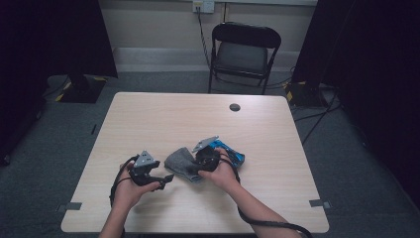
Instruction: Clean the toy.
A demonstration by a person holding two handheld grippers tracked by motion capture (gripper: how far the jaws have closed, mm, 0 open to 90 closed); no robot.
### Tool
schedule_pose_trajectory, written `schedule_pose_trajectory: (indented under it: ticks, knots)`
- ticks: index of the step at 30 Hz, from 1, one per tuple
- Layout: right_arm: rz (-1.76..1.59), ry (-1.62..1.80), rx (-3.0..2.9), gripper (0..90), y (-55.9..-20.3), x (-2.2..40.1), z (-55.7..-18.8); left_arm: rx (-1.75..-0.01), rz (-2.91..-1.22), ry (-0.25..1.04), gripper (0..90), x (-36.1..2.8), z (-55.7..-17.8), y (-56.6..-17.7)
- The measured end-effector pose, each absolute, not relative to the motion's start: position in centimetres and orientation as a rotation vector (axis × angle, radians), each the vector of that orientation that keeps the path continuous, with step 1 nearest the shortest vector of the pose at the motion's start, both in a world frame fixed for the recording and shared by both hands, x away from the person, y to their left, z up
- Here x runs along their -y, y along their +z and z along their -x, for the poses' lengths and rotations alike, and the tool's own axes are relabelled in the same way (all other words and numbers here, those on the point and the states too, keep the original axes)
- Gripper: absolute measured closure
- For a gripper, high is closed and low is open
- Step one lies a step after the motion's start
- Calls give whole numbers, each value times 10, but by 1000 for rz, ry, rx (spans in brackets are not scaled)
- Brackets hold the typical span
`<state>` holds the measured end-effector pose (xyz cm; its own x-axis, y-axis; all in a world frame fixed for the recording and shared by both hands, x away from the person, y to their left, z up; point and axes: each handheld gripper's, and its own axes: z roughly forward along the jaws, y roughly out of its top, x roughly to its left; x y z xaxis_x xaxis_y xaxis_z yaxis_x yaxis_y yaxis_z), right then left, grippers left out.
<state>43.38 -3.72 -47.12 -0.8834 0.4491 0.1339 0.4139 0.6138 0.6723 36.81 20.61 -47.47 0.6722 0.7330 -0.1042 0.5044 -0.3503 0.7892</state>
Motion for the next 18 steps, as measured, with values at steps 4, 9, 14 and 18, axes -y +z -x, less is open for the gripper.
schedule_pose_trajectory:
  ticks: [4,9,14,18]
  knots:
    - [-738,1125,-2778,606,-477,28,-433,-957,-2018,332,214,-206,-369,-475]
    - [-711,1157,-2775,471,-474,31,-428,-959,-2010,319,219,-205,-371,-476]
    - [-681,1179,-2739,451,-462,45,-424,-960,-2013,310,234,-201,-371,-475]
    - [-760,1216,-2675,463,-453,65,-429,-947,-2024,296,236,-196,-370,-474]
